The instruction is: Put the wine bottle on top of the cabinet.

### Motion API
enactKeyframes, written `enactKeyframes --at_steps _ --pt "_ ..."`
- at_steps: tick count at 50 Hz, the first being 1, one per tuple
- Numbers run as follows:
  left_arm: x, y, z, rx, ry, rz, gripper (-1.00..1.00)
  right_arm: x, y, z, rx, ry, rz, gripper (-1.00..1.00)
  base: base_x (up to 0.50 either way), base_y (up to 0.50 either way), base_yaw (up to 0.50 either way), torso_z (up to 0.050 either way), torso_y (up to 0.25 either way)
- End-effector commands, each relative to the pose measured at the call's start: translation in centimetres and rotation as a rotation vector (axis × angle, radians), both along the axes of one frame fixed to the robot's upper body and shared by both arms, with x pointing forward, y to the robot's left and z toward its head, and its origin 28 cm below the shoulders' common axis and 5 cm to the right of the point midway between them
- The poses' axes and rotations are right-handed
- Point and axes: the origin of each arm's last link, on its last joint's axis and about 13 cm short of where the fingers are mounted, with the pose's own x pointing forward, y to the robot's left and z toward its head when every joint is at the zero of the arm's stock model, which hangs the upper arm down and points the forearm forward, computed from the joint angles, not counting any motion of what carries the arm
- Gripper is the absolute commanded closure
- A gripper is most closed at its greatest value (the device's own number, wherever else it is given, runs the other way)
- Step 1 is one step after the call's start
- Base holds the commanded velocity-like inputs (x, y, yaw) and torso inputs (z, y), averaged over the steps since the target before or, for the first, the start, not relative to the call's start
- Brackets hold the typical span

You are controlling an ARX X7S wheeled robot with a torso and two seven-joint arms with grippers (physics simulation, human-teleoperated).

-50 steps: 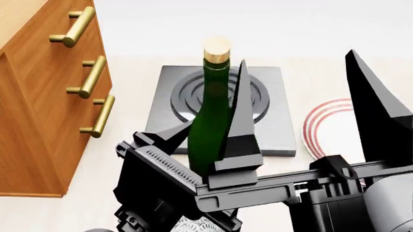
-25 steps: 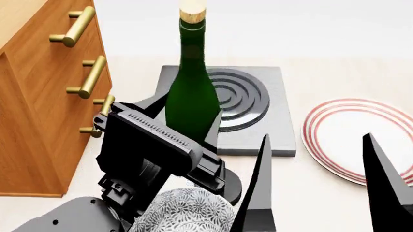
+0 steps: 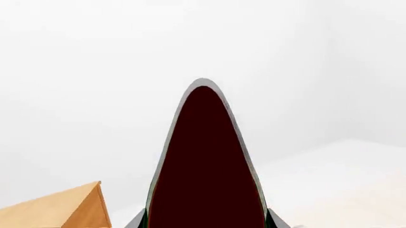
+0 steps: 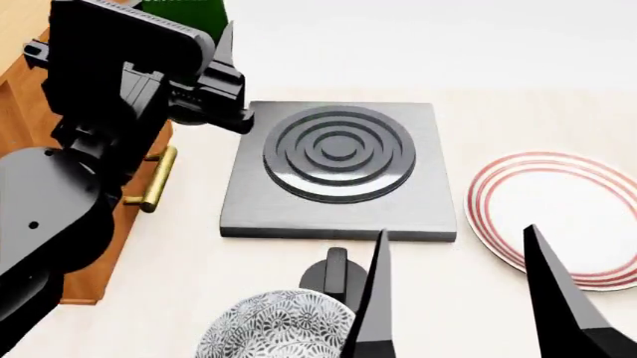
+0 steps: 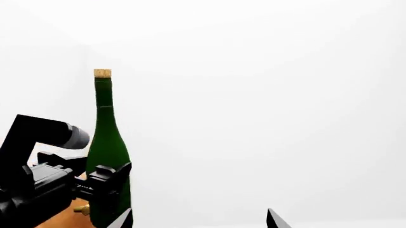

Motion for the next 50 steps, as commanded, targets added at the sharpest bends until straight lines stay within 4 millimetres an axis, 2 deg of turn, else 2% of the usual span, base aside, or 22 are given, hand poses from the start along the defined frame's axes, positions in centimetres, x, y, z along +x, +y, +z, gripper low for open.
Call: enactKeyframes --at_steps 1,17,26,33,36,37,50 --pt "1.8 3.3 6.0 -0.008 -0.071 0.137 1.00 0.1 0.1 -0.2 0.008 0.012 0.015 -1.00 0.00 0.00 0.00 0.000 0.000" --pt "2.8 9.4 11.9 0.073 -0.120 0.411 1.00 0.1 0.4 -0.3 0.010 0.020 0.034 -1.00 0.00 0.00 0.00 0.001 0.001" --pt "1.3 12.7 14.2 0.055 -0.124 0.542 1.00 0.2 0.4 -0.4 0.014 0.024 0.036 -1.00 0.00 0.00 0.00 0.000 0.001" --pt "0.9 14.7 14.1 0.045 -0.097 0.616 1.00 0.2 0.2 -0.5 0.016 0.027 0.027 -1.00 0.00 0.00 0.00 0.000 0.001" --pt "0.7 15.8 13.9 0.019 -0.083 0.652 1.00 0.2 0.0 -0.4 0.020 0.025 0.021 -1.00 0.00 0.00 0.00 0.000 0.000" --pt "0.4 16.2 13.9 -0.038 -0.090 0.640 1.00 0.2 0.0 -0.4 0.020 0.026 0.018 -1.00 0.00 0.00 0.00 0.000 0.000" --pt "0.7 17.3 13.4 -0.177 -0.038 0.596 1.00 0.3 -0.1 -0.5 0.023 0.028 0.016 -1.00 0.00 0.00 0.00 0.000 0.001"
